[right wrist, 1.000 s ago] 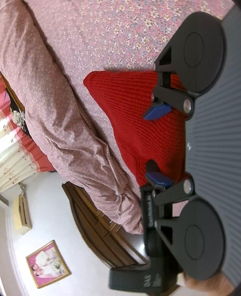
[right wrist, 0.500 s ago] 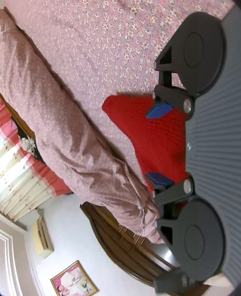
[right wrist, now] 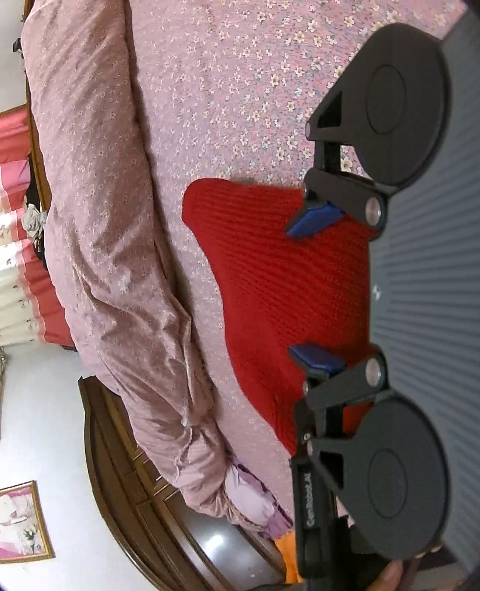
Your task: Fold small clothes
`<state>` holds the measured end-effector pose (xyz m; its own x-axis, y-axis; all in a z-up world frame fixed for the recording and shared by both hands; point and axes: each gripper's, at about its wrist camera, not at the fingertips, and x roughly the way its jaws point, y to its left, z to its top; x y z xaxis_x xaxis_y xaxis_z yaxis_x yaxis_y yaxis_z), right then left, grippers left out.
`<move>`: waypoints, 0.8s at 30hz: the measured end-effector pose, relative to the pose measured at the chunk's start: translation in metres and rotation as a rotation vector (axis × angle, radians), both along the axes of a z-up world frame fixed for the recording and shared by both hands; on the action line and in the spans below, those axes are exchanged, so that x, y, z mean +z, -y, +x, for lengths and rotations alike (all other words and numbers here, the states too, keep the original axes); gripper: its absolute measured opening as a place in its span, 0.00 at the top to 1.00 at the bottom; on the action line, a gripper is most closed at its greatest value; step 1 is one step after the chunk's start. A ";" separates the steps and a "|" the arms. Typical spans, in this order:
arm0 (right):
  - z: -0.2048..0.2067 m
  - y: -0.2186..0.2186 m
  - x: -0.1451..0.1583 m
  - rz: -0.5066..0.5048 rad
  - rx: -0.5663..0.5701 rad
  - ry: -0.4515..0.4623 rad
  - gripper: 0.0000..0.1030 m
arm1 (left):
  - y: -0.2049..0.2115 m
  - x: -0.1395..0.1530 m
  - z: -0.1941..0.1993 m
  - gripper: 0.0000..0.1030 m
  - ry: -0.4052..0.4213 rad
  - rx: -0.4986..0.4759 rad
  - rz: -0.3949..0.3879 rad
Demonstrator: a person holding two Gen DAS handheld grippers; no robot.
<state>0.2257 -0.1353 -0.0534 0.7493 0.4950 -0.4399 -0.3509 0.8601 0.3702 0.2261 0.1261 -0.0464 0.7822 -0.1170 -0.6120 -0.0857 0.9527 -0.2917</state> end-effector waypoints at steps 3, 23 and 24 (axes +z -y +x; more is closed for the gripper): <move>0.002 0.004 0.001 0.020 0.000 -0.017 0.35 | -0.003 0.007 -0.004 0.39 -0.006 0.016 -0.010; 0.037 0.045 -0.002 0.187 -0.128 -0.219 0.16 | 0.010 0.023 0.053 0.16 -0.122 0.007 0.031; 0.041 0.045 -0.004 0.183 -0.129 -0.236 0.16 | 0.009 0.017 0.056 0.15 -0.140 0.009 0.024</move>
<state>0.2668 -0.1800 -0.0572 0.6989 0.4897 -0.5212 -0.1297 0.8035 0.5809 0.2825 0.1170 -0.0291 0.6899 -0.0947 -0.7176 -0.1321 0.9583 -0.2535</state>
